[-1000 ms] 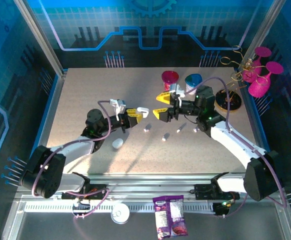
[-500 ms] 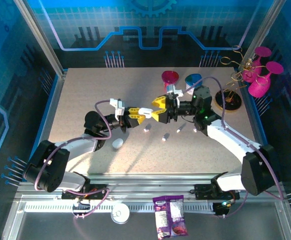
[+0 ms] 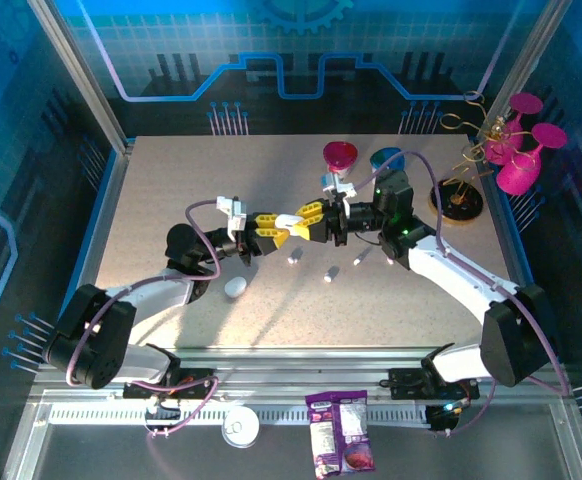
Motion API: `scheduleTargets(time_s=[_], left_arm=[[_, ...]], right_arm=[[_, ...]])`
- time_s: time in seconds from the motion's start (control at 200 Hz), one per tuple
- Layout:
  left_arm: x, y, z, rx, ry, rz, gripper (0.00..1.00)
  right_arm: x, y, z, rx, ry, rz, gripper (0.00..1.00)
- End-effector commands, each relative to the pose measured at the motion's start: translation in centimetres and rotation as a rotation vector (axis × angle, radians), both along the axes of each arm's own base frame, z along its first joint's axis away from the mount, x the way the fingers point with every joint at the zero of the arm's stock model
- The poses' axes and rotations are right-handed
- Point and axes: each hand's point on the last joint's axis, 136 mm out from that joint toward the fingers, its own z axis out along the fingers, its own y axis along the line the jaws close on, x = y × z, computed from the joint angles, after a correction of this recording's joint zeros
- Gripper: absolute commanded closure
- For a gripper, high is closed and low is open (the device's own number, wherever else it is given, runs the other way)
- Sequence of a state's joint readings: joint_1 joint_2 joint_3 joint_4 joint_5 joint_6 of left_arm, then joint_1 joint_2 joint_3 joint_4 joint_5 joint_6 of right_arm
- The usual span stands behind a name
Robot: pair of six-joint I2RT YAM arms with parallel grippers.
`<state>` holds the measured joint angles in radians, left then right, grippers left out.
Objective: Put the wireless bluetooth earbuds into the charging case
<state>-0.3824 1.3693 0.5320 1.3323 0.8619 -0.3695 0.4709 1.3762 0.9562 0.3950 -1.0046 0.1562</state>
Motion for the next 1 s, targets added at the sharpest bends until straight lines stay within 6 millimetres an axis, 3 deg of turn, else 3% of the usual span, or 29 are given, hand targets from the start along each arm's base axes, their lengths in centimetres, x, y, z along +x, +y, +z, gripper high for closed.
scheduleTargets(time_s=[0.0,0.17,0.32,0.996], left_arm=[[-0.2,0.0,1.0,-0.007,0.008,-0.001,0.66],[0.4,-0.3,-0.5,0.066,0.064,0.021,0.51],[0.4,-0.2,-0.9,0.101,0.084,0.032,0.49],[-0.3,-0.3,-0.3,0.077,0.071,-0.005,0.77]], right_arm=[[-0.6,0.1,0.9,-0.010,-0.035,-0.008,0.85],[-0.7,-0.2,0.3,-0.076,-0.049,-0.051,0.88],[-0.9,0.1,-0.3,-0.140,-0.073,-0.069,0.88],[-1.1,0.9,-0.5,-0.158,-0.071,-0.046,0.90]])
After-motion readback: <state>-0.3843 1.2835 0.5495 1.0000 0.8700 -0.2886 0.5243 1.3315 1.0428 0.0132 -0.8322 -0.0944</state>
